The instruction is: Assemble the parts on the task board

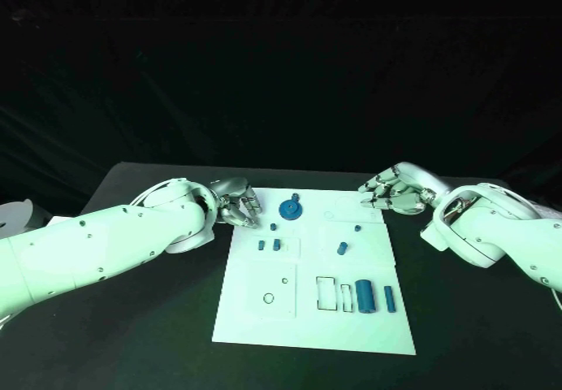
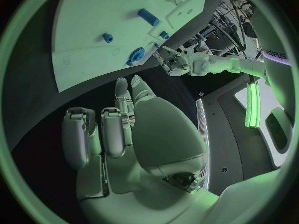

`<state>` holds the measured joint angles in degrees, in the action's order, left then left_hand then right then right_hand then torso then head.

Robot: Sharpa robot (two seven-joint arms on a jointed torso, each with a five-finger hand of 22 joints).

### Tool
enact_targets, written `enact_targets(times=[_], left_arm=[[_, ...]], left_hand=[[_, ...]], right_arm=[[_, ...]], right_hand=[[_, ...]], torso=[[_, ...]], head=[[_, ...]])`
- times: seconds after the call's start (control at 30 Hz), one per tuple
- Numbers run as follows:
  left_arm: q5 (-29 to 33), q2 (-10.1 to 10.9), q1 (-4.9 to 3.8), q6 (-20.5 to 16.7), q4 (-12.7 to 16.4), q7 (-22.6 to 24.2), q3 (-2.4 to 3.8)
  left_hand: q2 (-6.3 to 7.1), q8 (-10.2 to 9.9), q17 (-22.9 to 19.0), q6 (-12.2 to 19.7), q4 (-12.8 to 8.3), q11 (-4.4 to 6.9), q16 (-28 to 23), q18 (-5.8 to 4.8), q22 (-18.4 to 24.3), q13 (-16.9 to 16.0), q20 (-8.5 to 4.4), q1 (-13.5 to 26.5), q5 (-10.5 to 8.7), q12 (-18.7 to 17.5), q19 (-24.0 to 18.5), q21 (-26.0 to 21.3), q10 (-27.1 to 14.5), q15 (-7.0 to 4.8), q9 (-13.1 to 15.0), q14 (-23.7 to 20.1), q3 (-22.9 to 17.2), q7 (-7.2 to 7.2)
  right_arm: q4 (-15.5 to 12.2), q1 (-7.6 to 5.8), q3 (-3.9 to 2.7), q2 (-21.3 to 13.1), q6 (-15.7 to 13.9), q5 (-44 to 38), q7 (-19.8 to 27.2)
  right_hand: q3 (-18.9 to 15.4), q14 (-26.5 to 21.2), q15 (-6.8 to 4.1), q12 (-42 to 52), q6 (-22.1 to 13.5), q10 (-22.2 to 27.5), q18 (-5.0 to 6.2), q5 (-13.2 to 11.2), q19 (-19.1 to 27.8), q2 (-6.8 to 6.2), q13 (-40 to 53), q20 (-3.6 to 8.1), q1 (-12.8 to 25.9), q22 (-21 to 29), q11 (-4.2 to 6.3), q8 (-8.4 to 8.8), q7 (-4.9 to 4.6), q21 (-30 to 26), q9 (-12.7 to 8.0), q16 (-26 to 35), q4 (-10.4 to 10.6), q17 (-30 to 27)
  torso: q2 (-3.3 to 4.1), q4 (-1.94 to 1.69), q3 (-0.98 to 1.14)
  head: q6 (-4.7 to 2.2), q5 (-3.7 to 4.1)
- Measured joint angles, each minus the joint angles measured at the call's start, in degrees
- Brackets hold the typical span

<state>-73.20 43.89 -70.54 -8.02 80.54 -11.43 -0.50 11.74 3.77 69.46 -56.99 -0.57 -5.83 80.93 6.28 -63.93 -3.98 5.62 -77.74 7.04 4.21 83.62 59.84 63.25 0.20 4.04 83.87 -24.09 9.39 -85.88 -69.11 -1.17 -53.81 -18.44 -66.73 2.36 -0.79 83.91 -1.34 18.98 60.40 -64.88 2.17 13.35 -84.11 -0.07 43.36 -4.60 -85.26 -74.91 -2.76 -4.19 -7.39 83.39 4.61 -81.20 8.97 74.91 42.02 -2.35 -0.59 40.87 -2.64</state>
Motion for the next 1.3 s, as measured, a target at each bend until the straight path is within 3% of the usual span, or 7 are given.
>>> enact_targets(times=[0.1,0.13,0.23,0.37,0.43,0.67,1.3], left_arm=[[7.0,1.85,-0.14,-1.25,0.52,2.76,0.09],[9.64,2.33,-0.15,-1.84,0.69,4.11,0.09],[20.96,3.69,-0.14,-4.47,1.91,10.41,-0.17],[38.13,4.75,-0.07,-7.43,4.49,19.39,-0.75],[46.25,5.21,0.01,-8.29,5.57,23.02,-0.98],[68.47,6.47,0.39,-9.66,7.68,31.3,-1.38],[79.96,7.06,0.57,-9.87,8.36,35.04,-1.5]], left_hand=[[-1.02,1.24,-1.5,-1.94,0.6,-0.1,-0.82,0.0,1.83,-0.06,0.36,0.49,0.19,1.12,-0.42,-2.28,0.3,0.0,0.16,0.0,0.56,0.27],[-2.38,2.02,-3.22,-3.42,0.75,0.08,-1.77,0.1,3.3,-0.25,0.32,-0.12,0.49,1.88,-1.12,-4.08,1.59,0.0,0.43,0.0,0.06,0.17],[-4.77,3.44,-10.59,-5.28,0.57,0.63,-6.01,1.73,9.34,-0.63,0.07,-1.91,0.87,3.35,-4.3,-11.77,3.51,-0.27,0.83,-2.23,-1.92,-0.28],[-5.27,3.49,-19.19,-5.26,0.69,0.63,-11.27,2.73,16.62,-0.63,0.14,-1.4,0.87,4.09,-8.71,-21.46,3.51,0.05,0.6,-6.65,-2.36,-0.27],[-5.38,3.49,-20.16,-4.93,1.08,0.63,-11.75,2.72,17.63,-0.62,0.29,-1.23,0.87,4.24,-9.13,-22.8,3.51,0.23,0.5,-7.0,-1.97,0.06],[-5.17,3.49,-21.25,-4.51,1.38,0.63,-11.98,3.55,19.12,-0.8,0.3,-0.55,0.87,5.1,-9.53,-24.57,3.51,-0.01,0.39,-7.59,-1.67,0.01],[-5.17,3.72,-22.13,-4.51,1.21,0.62,-12.59,3.54,19.47,-0.92,0.3,-0.56,0.87,5.76,-9.93,-25.08,3.5,0.0,0.33,-8.01,-1.5,0.01]], right_arm=[[0.01,0.02,0.0,-0.07,1.2,-3.83,-1.76],[-0.12,0.05,0.0,-0.11,1.62,-5.26,-2.43],[-1.1,0.35,-0.02,-0.15,3.1,-10.7,-4.92],[-2.41,0.98,0.0,-0.09,5.01,-17.91,-7.9],[-2.81,1.16,0.03,0.03,5.76,-20.85,-8.99],[-3.19,1.77,0.29,0.68,7.71,-28.9,-11.4],[-2.39,3.33,0.33,3.46,9.16,-34.19,-12.14]], right_hand=[[2.22,0.0,0.0,-5.95,1.4,-0.04,0.0,-1.41,0.0,-0.85,-7.08,0.0,-1.92,0.0,-0.04,-0.26,0.27,-0.28,0.15,0.31,-0.45,0.0],[3.42,0.0,0.0,-8.41,2.06,-0.65,0.0,-2.49,0.0,-1.31,-10.3,0.0,-2.39,0.0,-0.3,-0.25,0.1,-0.4,0.15,0.55,-0.46,-0.07],[6.21,0.0,0.0,-12.81,3.45,-1.77,0.0,-5.86,0.35,-2.18,-16.47,-0.35,-3.25,0.0,-0.51,-0.25,0.08,-1.36,0.15,0.98,-0.44,-0.51],[9.32,0.2,0.2,-15.08,4.05,-1.9,0.0,-8.32,0.87,-3.61,-21.55,-0.6,-3.07,0.01,-0.65,0.24,0.34,-2.5,0.0,1.55,-0.28,-1.07],[10.34,0.22,0.21,-15.28,3.99,-1.9,0.88,-8.6,1.15,-4.36,-23.11,-0.74,-2.95,0.01,-0.65,0.24,0.53,-3.06,-0.16,1.93,-0.16,-1.57],[13.85,0.22,0.21,-15.28,3.05,-0.23,0.88,-9.02,2.17,-6.37,-28.78,-0.54,-1.67,2.36,-0.49,0.23,0.87,-5.04,-0.49,3.25,0.3,-3.32],[19.82,0.21,0.21,-15.28,2.73,-0.11,0.88,-9.02,2.17,-7.64,-35.96,-0.54,-0.4,3.36,-0.73,0.53,0.96,-5.83,-0.54,3.99,0.25,-4.46]], torso=[[0.01,0.0,-0.01],[0.01,-0.01,-0.02],[0.03,-0.04,0.0],[0.04,-0.1,-0.02],[0.04,-0.1,-0.07],[0.04,-0.04,-0.11],[0.14,-0.07,-0.04]], head=[[-0.15,0.21],[-0.24,0.36],[-0.45,1.09],[-0.66,2.44],[-0.72,2.91],[-0.93,3.47],[-0.79,3.21]])
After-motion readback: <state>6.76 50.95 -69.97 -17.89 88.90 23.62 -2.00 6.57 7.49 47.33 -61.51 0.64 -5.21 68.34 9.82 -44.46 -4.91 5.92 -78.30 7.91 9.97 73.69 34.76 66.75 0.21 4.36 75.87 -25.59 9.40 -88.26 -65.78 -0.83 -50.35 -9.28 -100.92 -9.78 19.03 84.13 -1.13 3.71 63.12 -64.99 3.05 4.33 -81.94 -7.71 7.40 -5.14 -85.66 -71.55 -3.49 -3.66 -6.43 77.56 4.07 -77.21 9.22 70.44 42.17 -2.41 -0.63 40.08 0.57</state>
